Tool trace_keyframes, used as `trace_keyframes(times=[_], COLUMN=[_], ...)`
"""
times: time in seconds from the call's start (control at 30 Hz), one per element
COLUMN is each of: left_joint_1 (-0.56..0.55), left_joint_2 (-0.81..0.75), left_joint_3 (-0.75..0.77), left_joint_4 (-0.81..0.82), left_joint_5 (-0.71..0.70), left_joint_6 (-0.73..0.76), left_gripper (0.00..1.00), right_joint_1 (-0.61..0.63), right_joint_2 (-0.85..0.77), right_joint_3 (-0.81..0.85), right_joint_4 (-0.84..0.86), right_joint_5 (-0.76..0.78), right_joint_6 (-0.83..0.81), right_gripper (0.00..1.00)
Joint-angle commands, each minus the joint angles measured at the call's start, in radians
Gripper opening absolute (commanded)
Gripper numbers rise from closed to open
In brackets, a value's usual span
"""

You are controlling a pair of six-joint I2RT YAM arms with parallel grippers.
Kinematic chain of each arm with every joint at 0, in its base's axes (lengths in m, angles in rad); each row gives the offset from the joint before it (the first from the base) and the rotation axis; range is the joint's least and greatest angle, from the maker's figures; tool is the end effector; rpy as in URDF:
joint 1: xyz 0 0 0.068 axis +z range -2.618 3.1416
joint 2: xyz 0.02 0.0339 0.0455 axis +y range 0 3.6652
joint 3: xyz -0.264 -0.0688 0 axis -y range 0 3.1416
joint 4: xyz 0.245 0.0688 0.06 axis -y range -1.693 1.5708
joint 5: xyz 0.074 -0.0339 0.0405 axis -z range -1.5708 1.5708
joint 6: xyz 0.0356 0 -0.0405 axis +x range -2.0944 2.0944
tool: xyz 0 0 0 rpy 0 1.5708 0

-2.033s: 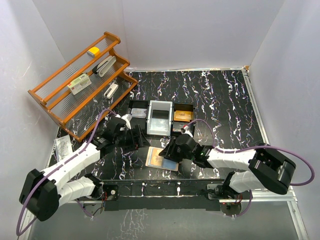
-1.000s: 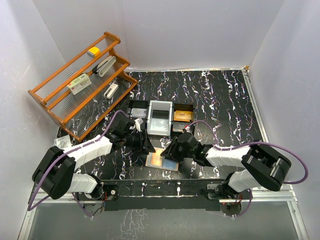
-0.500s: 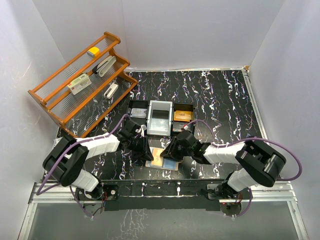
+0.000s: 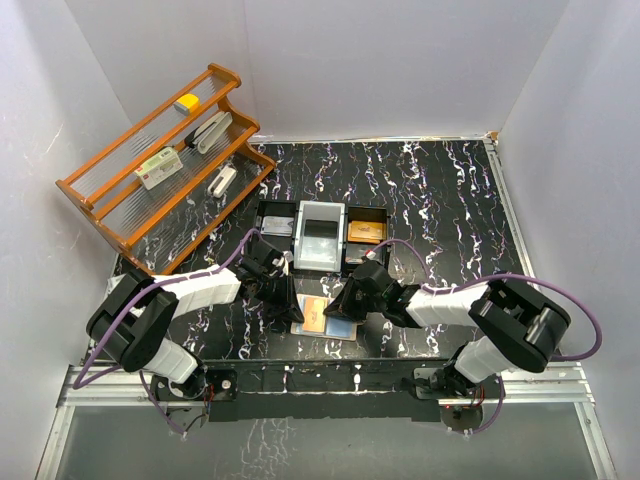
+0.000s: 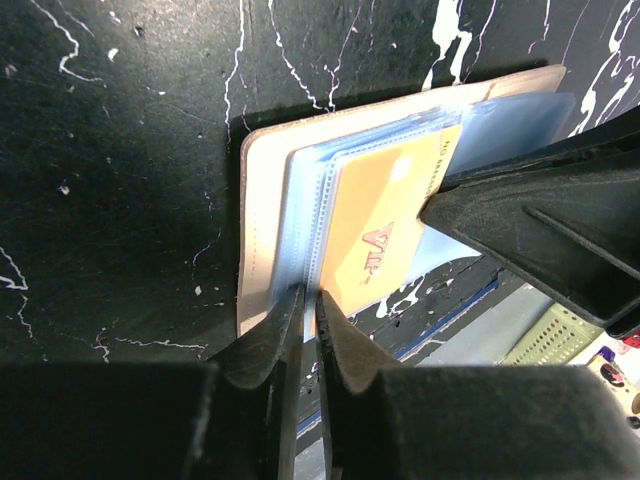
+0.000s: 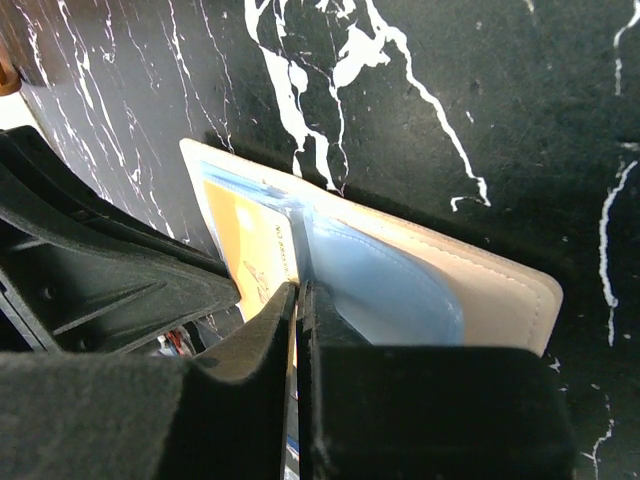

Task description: Take the credit cards out of the card holder

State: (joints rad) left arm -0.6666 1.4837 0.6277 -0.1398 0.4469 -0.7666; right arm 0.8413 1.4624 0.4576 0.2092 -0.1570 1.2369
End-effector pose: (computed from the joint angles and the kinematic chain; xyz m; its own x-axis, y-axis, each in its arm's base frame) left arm 0.1953 -0.1733 0.1418 -0.9900 -0.0171 -0.1401 0.0771 0.7658 -0.6385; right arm 0.1624 0.1900 0.1234 -0.9206 0.3703 -0.1238 0.1846 0.6921 0.6978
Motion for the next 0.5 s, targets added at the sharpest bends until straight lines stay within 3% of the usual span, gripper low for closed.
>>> trace_keyframes(times=[0.0,0.47], left_joint_1=[-0.013,-0.015], left_joint_2=[0.015,-0.006], left_joint_3=[0.01,0.03], left_joint_4=[-0.064,-0.087], left_joint_5=[-0.036,-0.045], left_joint_6=[0.021,0.021], left_gripper=[0.08,0.07], right_joint_1=[0.002,-0.007], right_joint_2=[-0.039,-0.071], right_joint_3=[0.029,0.023], right_joint_4=[0.003,-0.067], right_joint_5=[-0.008,0.018], right_joint_6=[-0.024,-0.053], right_gripper=[0.0,0.0])
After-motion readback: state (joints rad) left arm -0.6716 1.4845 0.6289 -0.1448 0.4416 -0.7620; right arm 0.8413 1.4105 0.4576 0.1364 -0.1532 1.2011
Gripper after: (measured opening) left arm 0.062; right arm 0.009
